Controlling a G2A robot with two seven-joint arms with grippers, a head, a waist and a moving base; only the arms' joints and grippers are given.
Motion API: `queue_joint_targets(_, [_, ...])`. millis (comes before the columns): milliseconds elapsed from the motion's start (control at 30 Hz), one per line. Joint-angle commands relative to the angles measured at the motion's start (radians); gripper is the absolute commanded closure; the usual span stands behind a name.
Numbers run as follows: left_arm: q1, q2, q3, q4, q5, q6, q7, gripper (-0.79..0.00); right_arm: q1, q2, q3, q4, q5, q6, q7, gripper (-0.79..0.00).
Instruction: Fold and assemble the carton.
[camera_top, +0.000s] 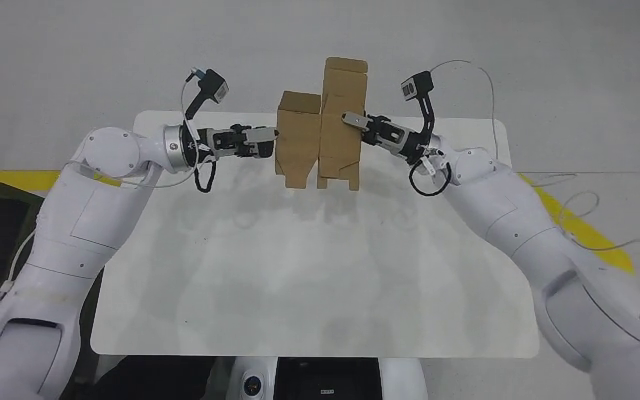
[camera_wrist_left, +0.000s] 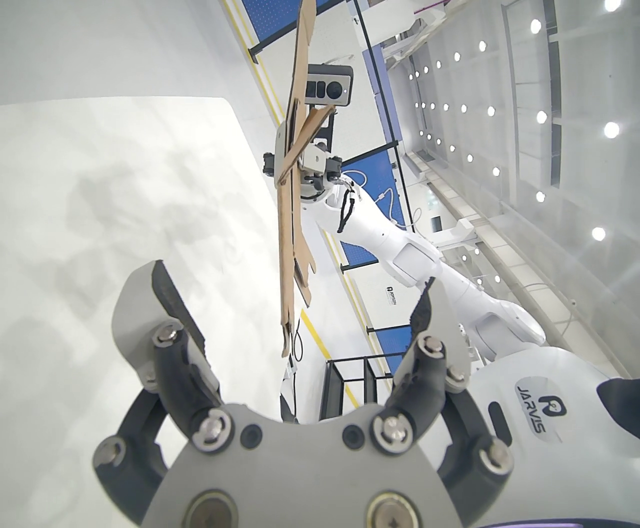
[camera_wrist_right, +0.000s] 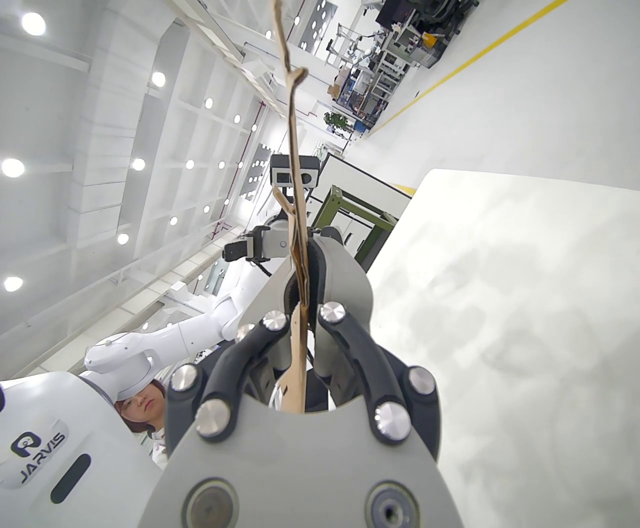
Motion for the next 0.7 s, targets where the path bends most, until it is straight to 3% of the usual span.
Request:
queue_joint_targets(0, [0.01, -0.001, -0.003, -0.011, -0.001, 0.007, 0.007, -0.785, -0.002, -0.007, 0.01, -0.002, -0.013, 0.004, -0.006, 0.0])
queue_joint_targets(33, [0.014, -0.001, -0.005, -0.016, -0.002, 0.011, 0.009, -0.785, -0.004, -0.011, 0.015, -0.003, -0.022, 0.004, -0.008, 0.0])
queue_joint_targets(67, [0.018, -0.002, -0.006, -0.02, -0.004, 0.014, 0.011, -0.459, -0.006, -0.014, 0.019, -0.003, -0.029, 0.005, -0.009, 0.0])
queue_joint_targets(100, [0.023, -0.003, -0.007, -0.023, -0.005, 0.019, 0.011, -0.326, -0.007, -0.018, 0.024, -0.004, -0.035, 0.007, -0.009, 0.0])
queue_joint_targets(133, [0.026, -0.003, -0.006, -0.025, -0.003, 0.025, 0.009, -0.292, -0.009, -0.021, 0.029, -0.003, -0.04, 0.008, -0.01, 0.0])
queue_joint_targets(233, [0.032, -0.006, -0.007, -0.026, 0.005, 0.043, 0.011, -0.302, -0.015, -0.03, 0.046, 0.0, -0.055, 0.009, -0.007, 0.0])
queue_joint_targets(333, [0.037, -0.008, -0.008, -0.026, -0.001, 0.058, 0.007, -0.046, -0.02, -0.037, 0.063, 0.006, -0.065, 0.01, -0.001, 0.0])
queue_joint_targets(367, [0.039, -0.009, -0.008, -0.026, -0.006, 0.063, 0.002, 0.0, -0.023, -0.039, 0.069, 0.007, -0.066, 0.011, 0.002, 0.0])
queue_joint_targets(667, [0.041, -0.02, -0.008, -0.015, -0.024, 0.08, -0.037, 0.0, -0.041, -0.052, 0.126, 0.024, -0.083, 0.017, 0.036, 0.0])
